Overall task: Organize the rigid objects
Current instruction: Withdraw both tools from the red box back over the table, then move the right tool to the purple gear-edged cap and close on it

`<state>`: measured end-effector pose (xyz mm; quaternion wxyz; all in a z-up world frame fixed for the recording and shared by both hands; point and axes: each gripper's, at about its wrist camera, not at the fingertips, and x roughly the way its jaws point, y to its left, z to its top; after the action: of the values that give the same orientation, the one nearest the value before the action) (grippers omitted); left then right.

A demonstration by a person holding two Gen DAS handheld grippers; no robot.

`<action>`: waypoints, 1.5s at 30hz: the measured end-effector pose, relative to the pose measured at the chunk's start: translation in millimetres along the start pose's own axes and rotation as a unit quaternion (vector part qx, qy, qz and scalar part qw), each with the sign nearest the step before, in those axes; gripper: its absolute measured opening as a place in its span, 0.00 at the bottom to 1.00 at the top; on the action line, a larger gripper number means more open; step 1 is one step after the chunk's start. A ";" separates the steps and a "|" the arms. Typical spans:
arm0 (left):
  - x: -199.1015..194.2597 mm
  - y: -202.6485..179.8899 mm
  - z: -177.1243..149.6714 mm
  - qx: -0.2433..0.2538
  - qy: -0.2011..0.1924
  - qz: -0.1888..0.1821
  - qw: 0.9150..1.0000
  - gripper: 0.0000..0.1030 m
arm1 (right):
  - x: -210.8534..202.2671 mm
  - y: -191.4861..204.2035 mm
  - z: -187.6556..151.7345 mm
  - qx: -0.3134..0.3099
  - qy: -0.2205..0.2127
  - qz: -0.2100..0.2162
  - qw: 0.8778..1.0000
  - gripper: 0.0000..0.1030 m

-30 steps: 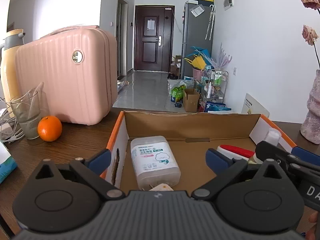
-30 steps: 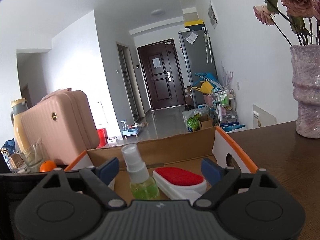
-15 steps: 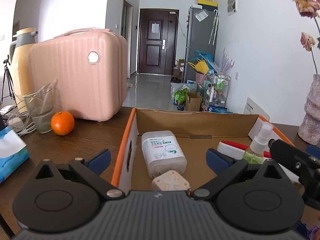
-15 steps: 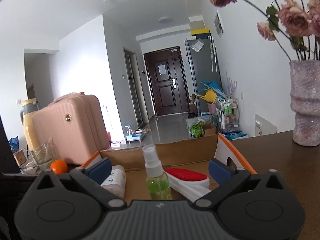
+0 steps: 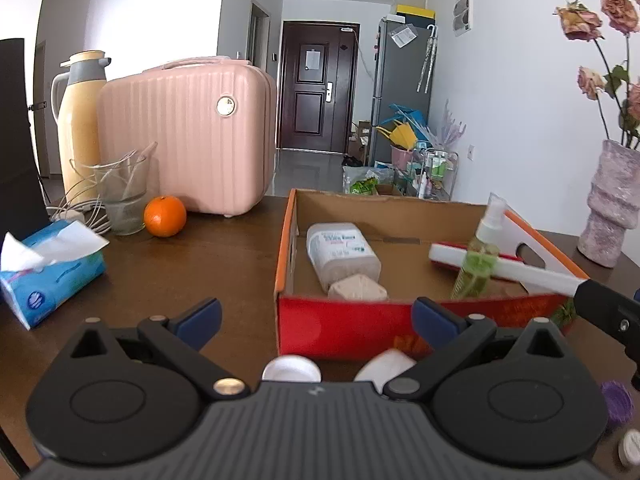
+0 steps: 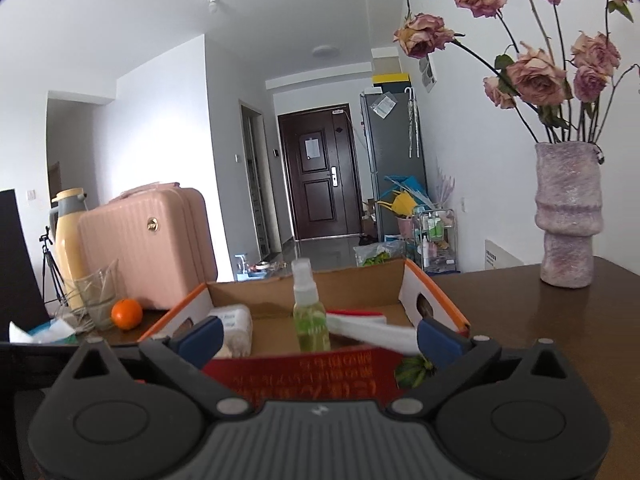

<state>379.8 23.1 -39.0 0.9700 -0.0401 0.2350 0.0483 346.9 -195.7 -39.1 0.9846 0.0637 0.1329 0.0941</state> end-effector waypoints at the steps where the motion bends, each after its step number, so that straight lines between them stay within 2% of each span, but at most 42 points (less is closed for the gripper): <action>1: -4.7 1.5 -2.9 0.001 0.001 0.000 1.000 1.00 | -6.0 0.0 -1.8 0.000 0.000 -0.001 1.000 1.00; 14: -54.7 13.7 -37.5 0.011 0.020 -0.014 1.000 1.00 | -73.0 -2.2 -33.2 -0.018 0.035 -0.018 0.999 1.00; 25: -64.9 15.7 -50.6 0.021 0.037 -0.023 0.999 1.00 | -101.9 -17.2 -50.6 -0.030 0.065 -0.045 0.996 1.00; 34: -60.7 13.5 -51.8 0.024 0.051 -0.025 0.998 1.00 | -90.2 -42.5 -48.3 -0.031 0.094 -0.057 0.993 0.97; 40: -51.5 5.3 -53.5 0.031 0.069 -0.027 0.997 1.00 | -63.7 -55.0 -43.2 -0.046 0.134 -0.049 0.989 0.87; 41: -49.5 3.5 -53.7 0.031 0.072 -0.027 0.997 1.00 | -57.8 -55.7 -43.1 -0.050 0.143 -0.048 0.987 0.83; 45: -44.7 -2.9 -54.7 0.035 0.079 -0.028 0.996 1.00 | -34.9 -59.8 -44.0 -0.058 0.164 -0.051 0.983 0.79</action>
<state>315.8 11.3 -66.8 0.9502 -0.0168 0.3112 0.0097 311.8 -256.6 -81.5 0.9549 -0.0170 0.2901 0.0606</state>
